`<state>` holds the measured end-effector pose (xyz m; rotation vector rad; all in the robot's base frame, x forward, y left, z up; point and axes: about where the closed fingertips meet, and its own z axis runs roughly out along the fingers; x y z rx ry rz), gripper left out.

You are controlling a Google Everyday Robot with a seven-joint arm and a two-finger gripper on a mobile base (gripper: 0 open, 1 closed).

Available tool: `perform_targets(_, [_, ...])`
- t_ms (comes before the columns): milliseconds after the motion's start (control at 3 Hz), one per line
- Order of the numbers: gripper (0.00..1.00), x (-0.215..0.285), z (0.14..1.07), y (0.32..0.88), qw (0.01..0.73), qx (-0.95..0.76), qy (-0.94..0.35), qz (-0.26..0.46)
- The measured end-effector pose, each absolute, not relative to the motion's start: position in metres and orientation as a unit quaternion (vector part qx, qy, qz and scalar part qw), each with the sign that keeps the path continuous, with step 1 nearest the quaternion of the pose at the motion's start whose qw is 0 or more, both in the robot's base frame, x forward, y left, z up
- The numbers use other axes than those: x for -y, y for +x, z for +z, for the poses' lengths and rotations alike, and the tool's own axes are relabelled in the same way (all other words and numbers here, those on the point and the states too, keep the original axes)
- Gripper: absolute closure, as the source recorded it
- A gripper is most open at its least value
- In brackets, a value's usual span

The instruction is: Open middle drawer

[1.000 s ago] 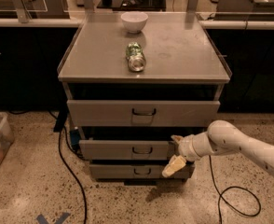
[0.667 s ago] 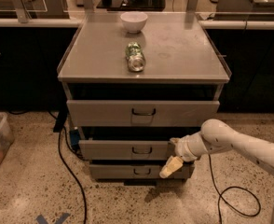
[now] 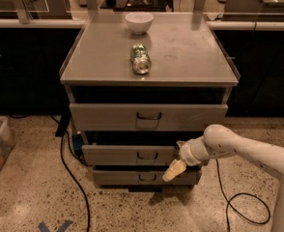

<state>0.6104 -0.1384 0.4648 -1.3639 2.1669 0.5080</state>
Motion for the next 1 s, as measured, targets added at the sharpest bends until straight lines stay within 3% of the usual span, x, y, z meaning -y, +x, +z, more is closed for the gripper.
perform_targets(1000, [0.0, 0.151, 0.439, 0.659, 0.258, -0.815, -0.489, 0.174])
